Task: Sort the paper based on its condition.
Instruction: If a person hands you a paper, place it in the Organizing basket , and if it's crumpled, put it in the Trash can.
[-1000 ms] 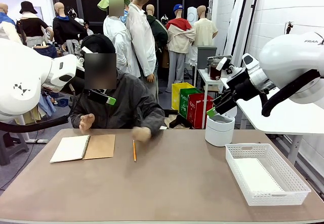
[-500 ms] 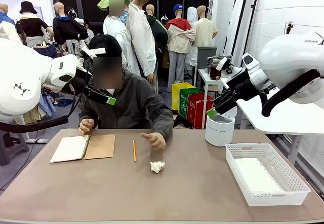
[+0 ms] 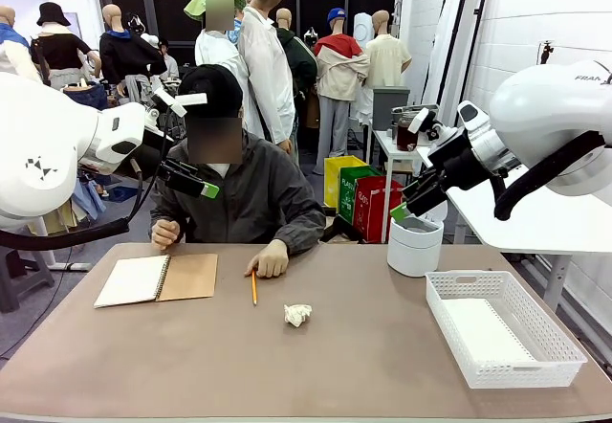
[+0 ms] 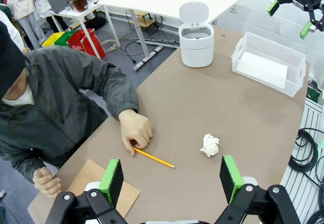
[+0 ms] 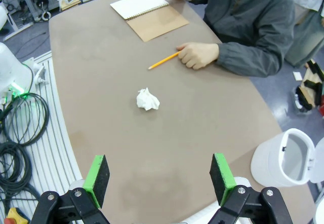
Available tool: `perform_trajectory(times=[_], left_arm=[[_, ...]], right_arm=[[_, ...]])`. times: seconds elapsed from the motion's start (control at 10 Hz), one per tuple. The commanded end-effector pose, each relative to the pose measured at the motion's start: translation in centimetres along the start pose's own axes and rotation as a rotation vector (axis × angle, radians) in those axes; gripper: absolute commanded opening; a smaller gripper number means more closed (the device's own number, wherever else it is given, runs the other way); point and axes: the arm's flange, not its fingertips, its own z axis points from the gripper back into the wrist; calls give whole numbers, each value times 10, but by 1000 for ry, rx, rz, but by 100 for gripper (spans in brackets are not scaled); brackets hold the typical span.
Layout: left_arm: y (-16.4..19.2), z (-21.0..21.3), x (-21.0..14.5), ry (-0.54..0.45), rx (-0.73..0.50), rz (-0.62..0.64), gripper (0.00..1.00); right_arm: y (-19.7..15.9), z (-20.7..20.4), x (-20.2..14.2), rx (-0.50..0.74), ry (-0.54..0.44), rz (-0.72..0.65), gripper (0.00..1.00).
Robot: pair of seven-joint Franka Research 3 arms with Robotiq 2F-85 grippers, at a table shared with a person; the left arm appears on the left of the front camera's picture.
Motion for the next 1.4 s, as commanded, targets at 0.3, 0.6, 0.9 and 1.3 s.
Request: perform_trajectory(times=[0.3,0.6,0.9,1.3], left_arm=[[1,-1,-2,4,-4,-10,100],[1,-1,-2,4,-4,-10,100],[1,-1,-2,4,-4,-10,100],[1,-1,-2,4,-4,-10,100]], right_arm=[[0,-1,-1,3,4,4,100],[1,-10,7,-1,38,22,100],[7,-61,32,67,143,92,100],[26,-151,51,109,293,202,100]])
